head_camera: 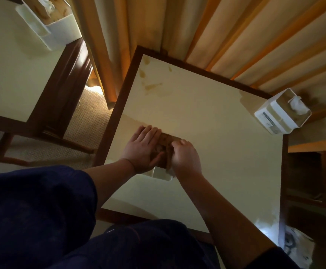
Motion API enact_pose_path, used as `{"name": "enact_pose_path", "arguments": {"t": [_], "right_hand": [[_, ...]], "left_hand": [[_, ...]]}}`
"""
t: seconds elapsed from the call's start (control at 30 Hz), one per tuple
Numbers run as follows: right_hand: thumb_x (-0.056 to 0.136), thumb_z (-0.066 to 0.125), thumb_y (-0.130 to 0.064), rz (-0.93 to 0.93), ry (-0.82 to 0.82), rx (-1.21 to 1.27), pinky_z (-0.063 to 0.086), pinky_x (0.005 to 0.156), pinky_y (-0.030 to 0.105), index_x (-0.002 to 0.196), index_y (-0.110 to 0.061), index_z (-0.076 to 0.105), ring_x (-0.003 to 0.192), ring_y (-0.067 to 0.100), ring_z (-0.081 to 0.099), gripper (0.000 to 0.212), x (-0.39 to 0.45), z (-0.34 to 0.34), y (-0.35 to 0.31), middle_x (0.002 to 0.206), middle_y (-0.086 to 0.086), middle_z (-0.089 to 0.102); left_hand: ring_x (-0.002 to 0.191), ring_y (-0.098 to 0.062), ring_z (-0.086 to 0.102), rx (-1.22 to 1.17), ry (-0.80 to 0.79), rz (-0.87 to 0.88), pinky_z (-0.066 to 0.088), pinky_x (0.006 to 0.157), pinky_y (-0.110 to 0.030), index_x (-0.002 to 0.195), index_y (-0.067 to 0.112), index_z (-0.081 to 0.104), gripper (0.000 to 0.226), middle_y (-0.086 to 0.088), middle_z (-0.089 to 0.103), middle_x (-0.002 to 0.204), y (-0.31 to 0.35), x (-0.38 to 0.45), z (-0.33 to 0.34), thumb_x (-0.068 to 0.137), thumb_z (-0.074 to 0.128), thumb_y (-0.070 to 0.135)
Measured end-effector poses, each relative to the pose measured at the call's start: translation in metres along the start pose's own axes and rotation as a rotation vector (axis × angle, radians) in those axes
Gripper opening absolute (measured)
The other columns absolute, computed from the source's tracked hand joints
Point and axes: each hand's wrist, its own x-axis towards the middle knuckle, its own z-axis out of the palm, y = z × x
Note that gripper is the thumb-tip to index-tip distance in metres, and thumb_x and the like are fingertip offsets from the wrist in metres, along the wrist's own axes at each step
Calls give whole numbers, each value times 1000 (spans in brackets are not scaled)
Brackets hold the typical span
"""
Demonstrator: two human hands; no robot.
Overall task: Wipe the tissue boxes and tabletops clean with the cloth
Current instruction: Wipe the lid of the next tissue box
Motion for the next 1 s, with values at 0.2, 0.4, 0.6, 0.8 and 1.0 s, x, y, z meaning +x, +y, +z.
{"name": "enact_pose_path", "arguments": {"t": [0.2,0.4,0.6,0.8,1.0], "right_hand": [[73,87,-16,-79,-11,-16,51,60,35,84,-12,69,76,31,66,21,-37,23,5,85,10,68],[92,75,-28,-127,-72,-8,46,70,29,92,-14,74,86,23,66,14,-40,21,8,94,5,69],[99,53,-20,-62,-92,-23,41,72,34,94,-12,69,93,32,64,19,-17,5,5,96,10,66],[93,57,-10,31,1,-53,50,82,37,106,-11,72,103,35,66,20,21,-13,1,106,13,69],[100,49,-9,56,36,-42,47,83,40,115,-8,64,110,34,58,21,19,-7,0,114,14,62]], "left_hand": [[153,-32,29,-9,3,-18,8,130,-45,160,8,32,79,-12,41,161,2,-1,0,102,37,62],[155,-30,26,1,5,-27,5,130,-44,160,8,32,80,-11,38,162,4,-1,0,102,37,63],[154,-33,29,-9,3,-4,9,130,-47,159,8,33,81,-14,41,160,2,0,-2,100,39,62],[150,-36,36,1,8,9,18,128,-52,157,5,38,83,-16,47,156,2,0,-3,99,36,64],[150,-35,35,14,12,1,15,129,-50,157,6,37,82,-16,47,155,2,1,-2,98,37,64]]}}
